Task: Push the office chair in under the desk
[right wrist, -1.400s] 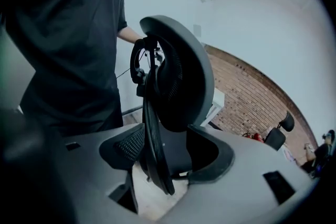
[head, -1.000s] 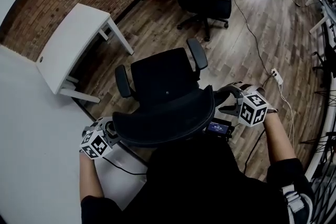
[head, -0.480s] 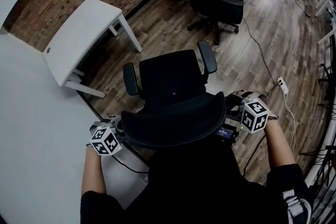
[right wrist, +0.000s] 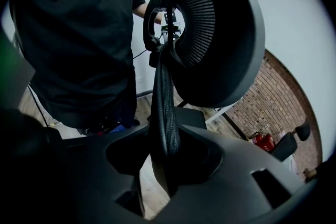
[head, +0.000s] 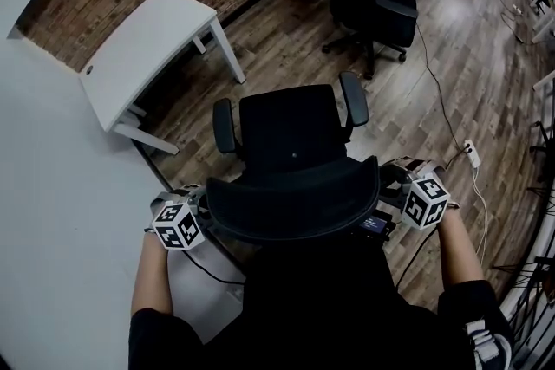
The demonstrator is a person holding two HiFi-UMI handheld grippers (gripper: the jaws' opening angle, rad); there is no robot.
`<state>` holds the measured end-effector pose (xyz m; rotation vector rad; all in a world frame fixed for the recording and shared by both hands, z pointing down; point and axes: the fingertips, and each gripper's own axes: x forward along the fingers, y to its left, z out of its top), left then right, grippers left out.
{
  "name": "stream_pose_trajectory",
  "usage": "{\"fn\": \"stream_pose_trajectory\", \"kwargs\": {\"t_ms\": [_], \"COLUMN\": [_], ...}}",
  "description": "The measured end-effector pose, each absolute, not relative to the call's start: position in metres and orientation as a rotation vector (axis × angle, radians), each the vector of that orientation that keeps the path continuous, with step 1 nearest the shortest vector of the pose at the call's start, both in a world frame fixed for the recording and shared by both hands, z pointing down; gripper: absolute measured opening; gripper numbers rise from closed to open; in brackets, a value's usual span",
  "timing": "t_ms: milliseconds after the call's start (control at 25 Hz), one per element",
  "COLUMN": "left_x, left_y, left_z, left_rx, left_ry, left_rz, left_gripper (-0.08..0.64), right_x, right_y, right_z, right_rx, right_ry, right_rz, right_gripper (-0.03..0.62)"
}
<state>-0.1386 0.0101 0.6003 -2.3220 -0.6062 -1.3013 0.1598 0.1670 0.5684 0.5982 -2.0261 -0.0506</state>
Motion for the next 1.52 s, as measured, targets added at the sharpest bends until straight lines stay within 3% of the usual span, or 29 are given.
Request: {"fn": "stream_pose_trajectory", "kwargs": {"t_ms": [1000,1520], "left_x": [-0.159,-0.206], "left_y": [-0.032,-0.06], "left_z": [0.602,0.601], "left_rx": [-2.338,-2.359], "left_ry": [-0.518,-0.504], "left_rz": [-1.374,-1.4], "left_gripper": [0.126,0.127], "right_x": [0.15,0.103], "right_y": [0.103,0.072], "right_z": [0.568,0.567], "right_rx": [0.546,0.482], "right_ry": [-2.047,-2.117], "right_rz": [-0.107,-0.087], "right_gripper": [0.143,0.141]}}
